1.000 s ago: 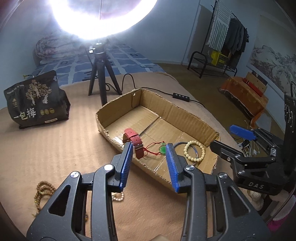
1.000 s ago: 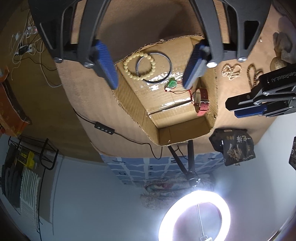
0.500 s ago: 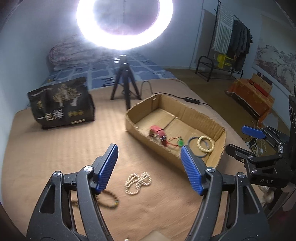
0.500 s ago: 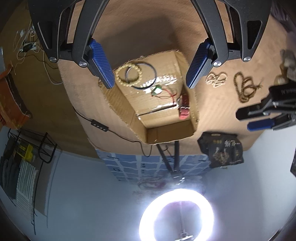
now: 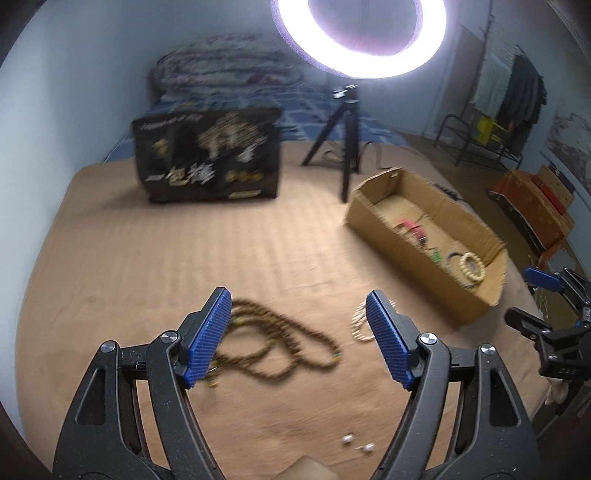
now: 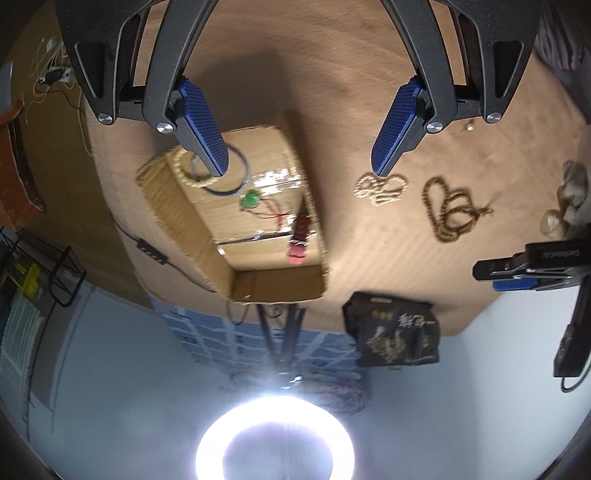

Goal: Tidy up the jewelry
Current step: 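Withdraw both open tools from the box back over the blanket, then close the left tool on the brown bead necklace while the right tool grips a pearl earring, then carry the necklace with the left tool into the box while the right tool carries the earring there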

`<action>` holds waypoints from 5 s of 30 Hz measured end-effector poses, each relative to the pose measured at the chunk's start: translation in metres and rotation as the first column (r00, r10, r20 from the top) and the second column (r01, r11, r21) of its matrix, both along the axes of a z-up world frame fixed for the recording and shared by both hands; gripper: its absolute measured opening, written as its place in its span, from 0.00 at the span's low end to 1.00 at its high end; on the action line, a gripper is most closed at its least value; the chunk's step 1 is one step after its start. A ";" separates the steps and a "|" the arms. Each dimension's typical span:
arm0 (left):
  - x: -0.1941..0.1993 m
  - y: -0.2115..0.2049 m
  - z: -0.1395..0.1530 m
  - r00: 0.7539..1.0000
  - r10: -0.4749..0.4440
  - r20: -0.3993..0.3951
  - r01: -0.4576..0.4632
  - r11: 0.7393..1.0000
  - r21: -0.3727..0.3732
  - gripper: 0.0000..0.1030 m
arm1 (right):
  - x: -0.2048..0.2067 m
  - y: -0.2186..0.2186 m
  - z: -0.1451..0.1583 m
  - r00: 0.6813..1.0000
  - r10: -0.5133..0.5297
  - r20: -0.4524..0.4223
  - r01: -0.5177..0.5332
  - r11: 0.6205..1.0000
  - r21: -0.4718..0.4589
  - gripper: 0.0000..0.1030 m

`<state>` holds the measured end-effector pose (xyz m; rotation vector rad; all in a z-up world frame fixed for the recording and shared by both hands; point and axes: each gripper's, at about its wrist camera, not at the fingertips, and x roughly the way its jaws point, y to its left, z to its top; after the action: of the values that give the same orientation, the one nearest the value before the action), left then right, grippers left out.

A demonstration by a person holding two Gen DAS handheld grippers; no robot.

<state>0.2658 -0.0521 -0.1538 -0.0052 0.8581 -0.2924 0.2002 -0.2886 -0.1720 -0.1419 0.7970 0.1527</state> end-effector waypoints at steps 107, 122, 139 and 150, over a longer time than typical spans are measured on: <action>0.021 0.028 -0.036 0.981 0.182 -0.071 -0.188 0.977 -0.098 0.11 | -0.049 0.087 -0.054 0.944 0.324 -0.066 -0.315 0.942 0.115 0.07; 0.011 -0.009 0.018 0.997 0.072 0.010 -0.070 0.988 -0.140 0.11 | -0.035 0.046 -0.016 0.971 0.239 0.016 -0.239 0.964 0.114 0.07; 0.043 -0.104 0.047 0.997 -0.054 0.061 0.063 0.987 -0.150 0.11 | 0.003 -0.040 0.008 0.994 0.077 0.073 -0.086 0.986 0.139 0.07; 0.082 -0.170 0.042 0.991 -0.118 0.064 0.126 0.982 -0.143 0.11 | 0.031 -0.070 -0.008 0.998 0.033 0.059 -0.042 0.988 0.151 0.07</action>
<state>0.3473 -0.2224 -0.1120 -0.0819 0.7818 -0.4686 0.2316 -0.3582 -0.1802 -0.0167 0.7241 0.2435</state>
